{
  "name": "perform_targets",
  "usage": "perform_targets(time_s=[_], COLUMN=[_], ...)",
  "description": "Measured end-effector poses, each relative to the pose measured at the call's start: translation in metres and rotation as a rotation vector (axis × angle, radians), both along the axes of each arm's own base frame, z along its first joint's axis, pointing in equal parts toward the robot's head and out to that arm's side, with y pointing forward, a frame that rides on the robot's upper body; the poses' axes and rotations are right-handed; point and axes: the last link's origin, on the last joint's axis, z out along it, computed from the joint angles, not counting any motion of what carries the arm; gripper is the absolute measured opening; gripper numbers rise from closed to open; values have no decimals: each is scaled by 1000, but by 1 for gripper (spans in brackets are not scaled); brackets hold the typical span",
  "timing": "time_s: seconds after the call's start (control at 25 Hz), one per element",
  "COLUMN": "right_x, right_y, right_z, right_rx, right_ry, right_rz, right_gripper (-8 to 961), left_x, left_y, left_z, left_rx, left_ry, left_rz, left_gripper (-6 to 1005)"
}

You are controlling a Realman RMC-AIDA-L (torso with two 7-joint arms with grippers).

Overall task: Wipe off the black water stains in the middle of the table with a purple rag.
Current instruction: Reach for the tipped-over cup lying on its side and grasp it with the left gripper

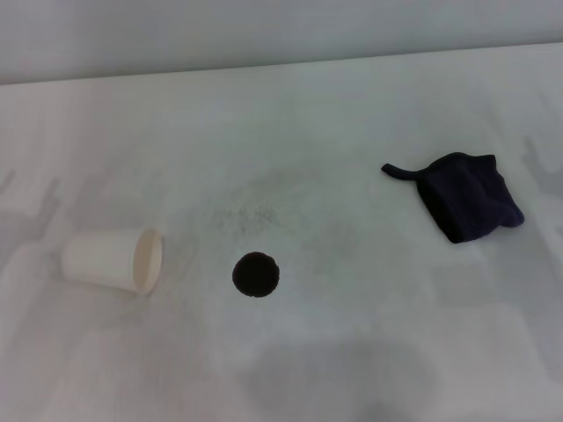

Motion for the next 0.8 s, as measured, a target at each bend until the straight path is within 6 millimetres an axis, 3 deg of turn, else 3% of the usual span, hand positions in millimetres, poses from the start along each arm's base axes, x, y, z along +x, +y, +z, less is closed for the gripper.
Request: perform_targets(time_s=[0.48, 0.8], right_x=[6, 5], right_y=[-2, 2], right_z=[-6, -6], right_rx=[-23, -23], right_ry=[17, 19], right_rz=[-48, -51], right_gripper=[868, 869], left_x=[0, 22], left_y=[13, 39], left_z=[6, 27], left_rx=[-18, -230], left_ry=[-52, -31], left_rz=[33, -25], left_gripper=[669, 669])
